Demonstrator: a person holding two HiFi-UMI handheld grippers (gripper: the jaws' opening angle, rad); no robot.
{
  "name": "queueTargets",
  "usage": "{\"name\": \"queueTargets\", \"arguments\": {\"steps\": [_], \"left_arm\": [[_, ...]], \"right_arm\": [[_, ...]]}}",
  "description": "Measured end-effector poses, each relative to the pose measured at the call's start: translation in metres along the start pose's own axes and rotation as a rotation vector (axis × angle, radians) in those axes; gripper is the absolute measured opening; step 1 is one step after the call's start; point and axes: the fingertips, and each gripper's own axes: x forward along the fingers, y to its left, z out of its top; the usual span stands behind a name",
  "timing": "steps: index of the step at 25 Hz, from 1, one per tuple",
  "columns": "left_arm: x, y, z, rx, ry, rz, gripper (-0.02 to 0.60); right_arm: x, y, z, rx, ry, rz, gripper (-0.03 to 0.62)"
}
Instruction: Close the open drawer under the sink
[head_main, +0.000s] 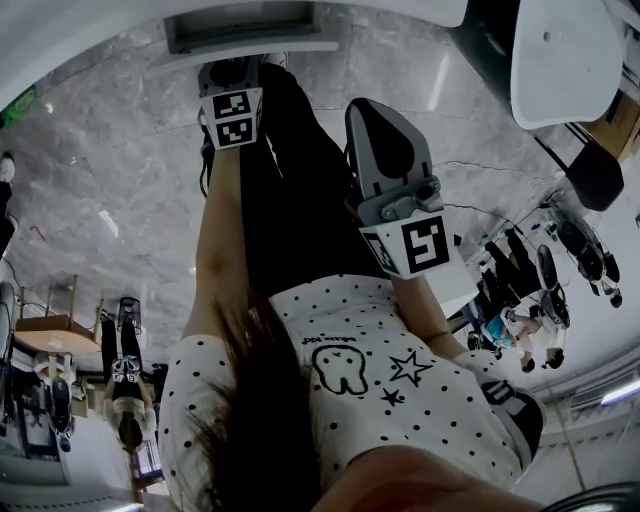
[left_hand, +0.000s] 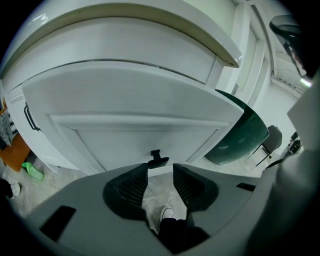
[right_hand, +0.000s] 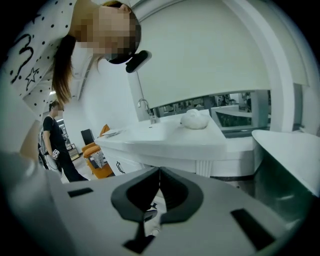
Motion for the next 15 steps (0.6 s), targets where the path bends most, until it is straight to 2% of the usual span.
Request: {"name": "queueTargets", "arguments": {"steps": [4, 9, 15], "left_arm": [[0.019, 0.005, -0.003, -0.028, 0.005, 0.020, 0.144], [0.031, 0.009, 0.000, -0.012, -0.001, 0.056, 0.140], [0.029, 0.007, 0.000, -0.006, -0.027, 0.064, 0.135]], "right_arm": [[0.003, -0.005, -0.012, 0.017, 0.021, -0.009, 0.014], [0.005, -0.010, -0.019, 0.031, 0.033, -0.014, 0.014], [0.004, -0.014, -0.023, 0.042, 0.037, -0.016, 0.014]]}}
